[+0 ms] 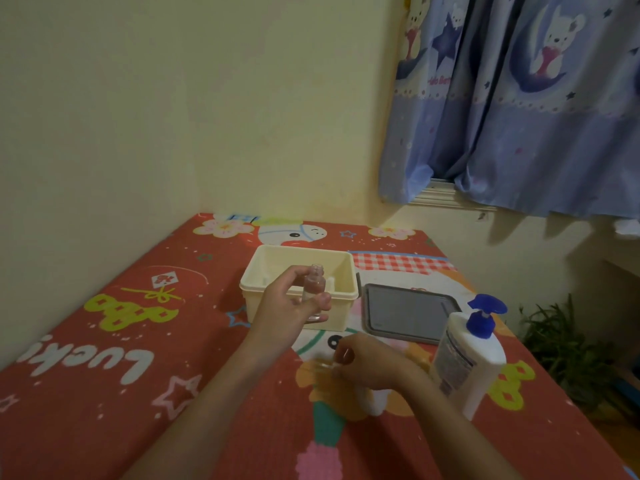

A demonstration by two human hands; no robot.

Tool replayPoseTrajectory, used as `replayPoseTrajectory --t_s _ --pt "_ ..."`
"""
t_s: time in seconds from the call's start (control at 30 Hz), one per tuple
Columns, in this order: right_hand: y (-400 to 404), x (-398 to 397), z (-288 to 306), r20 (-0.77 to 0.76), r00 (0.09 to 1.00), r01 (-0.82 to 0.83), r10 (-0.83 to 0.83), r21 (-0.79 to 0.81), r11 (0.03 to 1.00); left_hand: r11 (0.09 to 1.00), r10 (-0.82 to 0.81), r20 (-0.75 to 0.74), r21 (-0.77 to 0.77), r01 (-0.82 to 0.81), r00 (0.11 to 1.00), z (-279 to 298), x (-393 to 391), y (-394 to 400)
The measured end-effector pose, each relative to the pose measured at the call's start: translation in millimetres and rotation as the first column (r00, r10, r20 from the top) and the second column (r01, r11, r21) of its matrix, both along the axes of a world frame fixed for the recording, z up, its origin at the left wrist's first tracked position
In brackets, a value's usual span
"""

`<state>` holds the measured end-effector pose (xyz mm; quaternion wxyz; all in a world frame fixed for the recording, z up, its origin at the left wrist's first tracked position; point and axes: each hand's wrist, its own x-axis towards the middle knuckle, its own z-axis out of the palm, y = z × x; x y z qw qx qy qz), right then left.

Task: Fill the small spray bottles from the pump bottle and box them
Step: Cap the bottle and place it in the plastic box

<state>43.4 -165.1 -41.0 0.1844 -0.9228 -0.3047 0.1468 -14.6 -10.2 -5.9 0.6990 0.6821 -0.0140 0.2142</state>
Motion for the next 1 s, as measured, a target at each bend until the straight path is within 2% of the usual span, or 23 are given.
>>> replayPoseTrajectory --t_s 0.1,0.3,0.4,0.57,0.63,0.7,0.83,1.0 --pt "-10.2 7.7 15.7 -0.026 0.998 0.053 -0.050 0.144 0.988 1.000 -0.003 -0.008 0.000 0.003 1.000 -1.8 -1.6 2.1" --pt "-26.1 14.5 48.5 0.015 0.995 0.083 -0.095 0.362 0.929 1.000 -0.009 -0.030 -0.011 0.009 1.000 -3.1 -2.5 -0.4" --pt "-27.7 11.3 61.3 -0.062 0.990 0.142 -0.130 0.566 0.812 1.000 -0.016 -0.034 -0.021 0.016 0.999 -4.2 -3.3 -3.0" --pt "-25.8 5.3 88.2 0.034 0.973 0.119 -0.230 0.776 0.619 0.999 -0.030 -0.045 -0.016 0.029 0.999 -9.0 -5.7 -5.8" --pt "-24.7 2.8 97.2 0.069 0.970 0.082 -0.235 0.813 0.576 0.999 -0.034 -0.047 0.005 0.035 0.998 -11.2 -6.0 -6.6" --pt "-22.3 0.3 103.8 0.114 0.972 0.028 -0.204 0.810 0.586 0.999 -0.030 -0.050 0.032 0.032 0.998 -13.0 -5.8 -7.9" --pt "-17.8 0.0 108.9 0.224 0.955 -0.023 -0.196 0.712 0.702 0.998 -0.040 -0.048 0.055 0.042 0.998 -14.9 -5.8 -10.4" --pt "-15.8 2.4 108.9 0.259 0.947 -0.021 -0.190 0.640 0.768 0.997 -0.044 -0.054 0.055 0.047 0.998 -14.6 -5.9 -11.9"
